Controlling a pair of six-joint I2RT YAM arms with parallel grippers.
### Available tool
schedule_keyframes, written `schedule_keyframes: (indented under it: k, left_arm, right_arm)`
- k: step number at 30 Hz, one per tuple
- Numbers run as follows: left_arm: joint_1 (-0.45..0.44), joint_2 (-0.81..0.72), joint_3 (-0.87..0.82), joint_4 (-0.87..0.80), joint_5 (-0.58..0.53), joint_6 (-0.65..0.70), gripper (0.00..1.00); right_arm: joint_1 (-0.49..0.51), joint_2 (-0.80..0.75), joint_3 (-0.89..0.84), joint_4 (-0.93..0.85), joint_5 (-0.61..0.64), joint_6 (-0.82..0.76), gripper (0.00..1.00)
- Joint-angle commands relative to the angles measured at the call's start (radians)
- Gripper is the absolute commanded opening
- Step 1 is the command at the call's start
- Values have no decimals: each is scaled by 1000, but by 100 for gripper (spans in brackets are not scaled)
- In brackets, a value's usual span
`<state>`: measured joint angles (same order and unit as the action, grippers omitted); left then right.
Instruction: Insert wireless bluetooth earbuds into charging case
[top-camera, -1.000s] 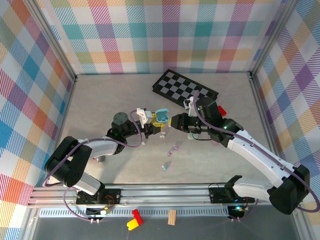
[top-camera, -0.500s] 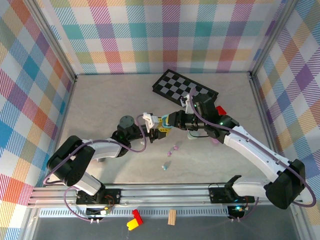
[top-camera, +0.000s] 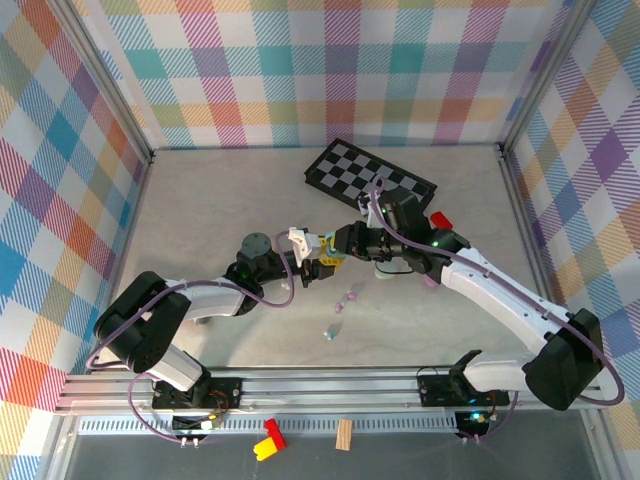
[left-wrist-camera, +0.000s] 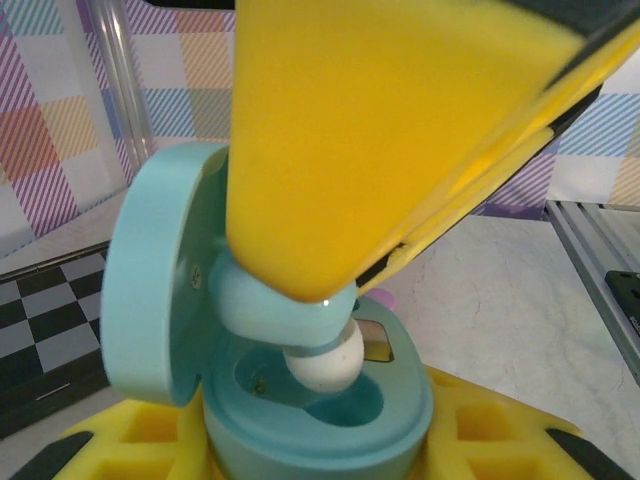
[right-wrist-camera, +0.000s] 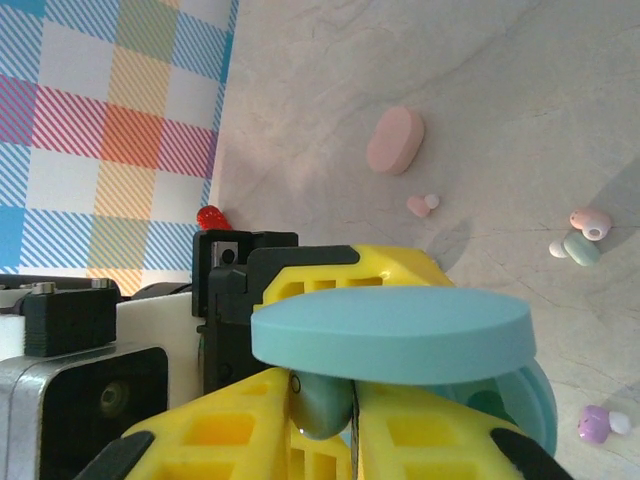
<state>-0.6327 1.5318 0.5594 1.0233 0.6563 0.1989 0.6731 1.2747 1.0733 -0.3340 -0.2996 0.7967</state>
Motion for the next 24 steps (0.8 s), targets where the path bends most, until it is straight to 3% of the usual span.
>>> schedule_keyframes:
  k: [1,10,24]
  left_arm:
    - [-10,17,16,69,-7,-6,31]
    - [-12,27,34,86,-19,-29,31]
    - [-12,-7,29,49,-23,-6,31]
  right_arm:
    - [-4,12,29,-9,8,-13,20]
    - [-4,21,16,-22,16,-6,21]
    - [-4,-10,13,-30,51,-13,33]
